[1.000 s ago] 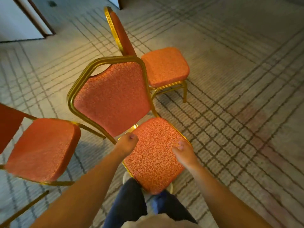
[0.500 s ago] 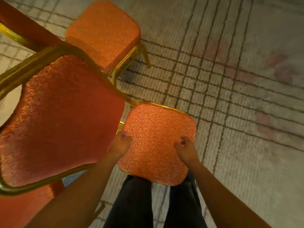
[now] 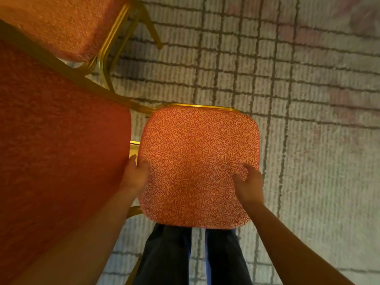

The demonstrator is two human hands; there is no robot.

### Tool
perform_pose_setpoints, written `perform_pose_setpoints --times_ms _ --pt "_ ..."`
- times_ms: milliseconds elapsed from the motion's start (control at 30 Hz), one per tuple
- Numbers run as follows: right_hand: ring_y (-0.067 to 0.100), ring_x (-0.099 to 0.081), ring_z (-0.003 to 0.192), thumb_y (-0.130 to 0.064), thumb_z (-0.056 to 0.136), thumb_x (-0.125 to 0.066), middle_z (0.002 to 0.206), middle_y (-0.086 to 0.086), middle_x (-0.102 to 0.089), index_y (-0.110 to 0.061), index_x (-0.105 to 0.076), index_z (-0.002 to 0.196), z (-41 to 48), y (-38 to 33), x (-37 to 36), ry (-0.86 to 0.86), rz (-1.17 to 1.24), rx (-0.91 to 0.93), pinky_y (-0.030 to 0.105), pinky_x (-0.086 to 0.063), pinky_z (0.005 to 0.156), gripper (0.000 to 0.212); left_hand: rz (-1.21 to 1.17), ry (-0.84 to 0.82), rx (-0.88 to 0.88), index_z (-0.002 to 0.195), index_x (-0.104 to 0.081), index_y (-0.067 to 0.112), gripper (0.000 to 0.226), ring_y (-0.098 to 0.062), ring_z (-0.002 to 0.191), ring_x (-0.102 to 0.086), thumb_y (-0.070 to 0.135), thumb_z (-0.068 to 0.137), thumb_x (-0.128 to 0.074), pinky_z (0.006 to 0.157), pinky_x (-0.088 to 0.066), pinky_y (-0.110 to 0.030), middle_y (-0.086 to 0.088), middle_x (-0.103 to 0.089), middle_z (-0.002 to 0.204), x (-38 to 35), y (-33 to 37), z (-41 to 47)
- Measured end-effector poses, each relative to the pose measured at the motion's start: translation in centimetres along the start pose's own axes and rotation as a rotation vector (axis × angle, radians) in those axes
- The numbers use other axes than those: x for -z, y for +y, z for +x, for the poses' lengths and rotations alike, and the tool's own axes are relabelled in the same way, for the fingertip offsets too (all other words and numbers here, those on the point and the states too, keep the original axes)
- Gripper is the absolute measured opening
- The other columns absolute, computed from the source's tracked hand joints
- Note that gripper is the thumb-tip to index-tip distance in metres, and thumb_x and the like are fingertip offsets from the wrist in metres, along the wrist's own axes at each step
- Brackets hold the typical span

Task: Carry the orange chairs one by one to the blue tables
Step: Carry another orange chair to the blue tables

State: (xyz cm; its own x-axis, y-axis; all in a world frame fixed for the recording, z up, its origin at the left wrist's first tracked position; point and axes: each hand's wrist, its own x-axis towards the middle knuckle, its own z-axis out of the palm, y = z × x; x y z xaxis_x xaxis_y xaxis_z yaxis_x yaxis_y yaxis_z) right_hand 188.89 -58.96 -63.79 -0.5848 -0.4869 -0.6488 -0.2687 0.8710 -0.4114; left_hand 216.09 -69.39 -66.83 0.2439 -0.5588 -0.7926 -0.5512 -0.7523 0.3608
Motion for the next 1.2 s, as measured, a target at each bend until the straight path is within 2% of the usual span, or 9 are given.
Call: perform_pose_setpoints --times_ms 133,233,333,433,500,700,867,1000,1200 --pt "0.036 -0.041 0.131 -0.016 0.089 -0.061 0.145 0.016 -0.042 -0.005 -0.041 0.143 1.7 1.5 -1.3 0.116 -0.043 0.021 0.049 -0.036 0.104 0.058 0.027 0.016 0.027 0.153 -0.021 0.01 0.063 -0.037 0.139 -0.032 0.037 0.1 -0.042 0.113 -0.029 -0.047 -0.018 -0.032 0.153 -0.9 -0.1 2.3" --pt "0.036 -0.03 0.139 -0.023 0.089 -0.061 0.153 0.014 -0.031 -0.007 -0.03 0.149 2.4 2.0 -2.6 0.143 -0.044 -0.008 0.055 -0.031 0.11 0.069 0.003 0.026 0.054 0.153 -0.019 0.01 0.063 -0.037 0.141 -0.029 0.04 0.101 -0.039 0.114 -0.027 -0.046 -0.017 -0.029 0.155 -1.7 -0.6 3.8" --pt "0.031 -0.018 0.145 -0.039 0.085 -0.052 0.159 0.009 -0.02 -0.011 -0.022 0.152 2.6 1.9 -3.7 0.198 -0.067 -0.031 0.058 -0.026 0.112 0.078 -0.013 0.073 0.026 0.147 -0.034 0.006 0.061 -0.04 0.133 -0.04 0.045 0.101 -0.035 0.109 -0.033 -0.046 -0.021 -0.041 0.147 -2.2 -1.4 5.4" --pt "0.028 -0.015 0.147 -0.033 0.091 -0.054 0.161 0.004 -0.016 -0.015 -0.017 0.154 3.1 2.4 -4.5 0.269 -0.047 -0.034 0.057 -0.025 0.113 0.075 -0.058 0.095 0.01 0.133 -0.052 0.003 0.062 -0.04 0.121 -0.05 0.049 0.102 -0.025 0.097 -0.039 -0.04 -0.023 -0.054 0.133 -2.8 -1.8 6.4" --pt "0.026 -0.014 0.147 -0.032 0.093 -0.055 0.161 0.003 -0.016 -0.017 -0.016 0.154 3.6 2.9 -4.9 0.311 -0.01 -0.052 0.054 -0.022 0.116 0.074 -0.046 0.112 0.028 0.132 -0.054 0.003 0.068 -0.04 0.121 -0.05 0.053 0.101 -0.02 0.099 -0.039 -0.042 -0.024 -0.054 0.133 -3.1 -1.8 6.7" --pt "0.029 -0.031 0.142 -0.052 0.091 -0.051 0.155 0.009 -0.033 -0.016 -0.023 0.153 6.2 3.8 -4.5 0.356 0.064 -0.113 0.047 -0.024 0.116 0.077 -0.102 0.199 0.095 0.128 -0.057 0.002 0.073 -0.039 0.119 -0.051 0.055 0.101 -0.016 0.099 -0.039 -0.041 -0.026 -0.054 0.13 -3.5 -1.3 7.0" --pt "0.029 -0.055 0.122 -0.077 0.079 -0.044 0.136 0.002 -0.057 -0.024 -0.043 0.141 7.7 4.9 -3.5 0.288 0.143 -0.171 0.047 -0.044 0.102 0.082 -0.241 0.154 0.215 0.099 -0.068 0.013 0.082 -0.028 0.091 -0.057 0.079 0.086 -0.02 0.08 -0.047 -0.038 -0.013 -0.062 0.092 -3.5 -1.7 7.9" --pt "0.027 -0.063 0.107 -0.089 0.064 -0.044 0.12 0.001 -0.066 -0.024 -0.056 0.128 8.2 5.4 -2.7 0.247 0.16 -0.193 0.05 -0.05 0.094 0.092 -0.345 0.081 0.235 0.114 -0.064 0.023 0.086 -0.027 0.101 -0.06 0.089 0.071 -0.028 0.097 -0.047 -0.044 -0.005 -0.065 0.111 -3.1 -2.0 8.7" --pt "0.014 -0.066 0.088 -0.074 0.076 -0.06 0.104 -0.004 -0.07 -0.023 -0.065 0.117 8.8 6.0 -1.8 0.132 0.272 -0.222 0.037 -0.054 0.084 0.066 -0.421 -0.097 0.195 0.12 -0.065 0.037 0.098 -0.027 0.111 -0.062 0.1 0.052 -0.035 0.102 -0.043 -0.053 -0.001 -0.069 0.118 -2.3 -3.6 10.3"
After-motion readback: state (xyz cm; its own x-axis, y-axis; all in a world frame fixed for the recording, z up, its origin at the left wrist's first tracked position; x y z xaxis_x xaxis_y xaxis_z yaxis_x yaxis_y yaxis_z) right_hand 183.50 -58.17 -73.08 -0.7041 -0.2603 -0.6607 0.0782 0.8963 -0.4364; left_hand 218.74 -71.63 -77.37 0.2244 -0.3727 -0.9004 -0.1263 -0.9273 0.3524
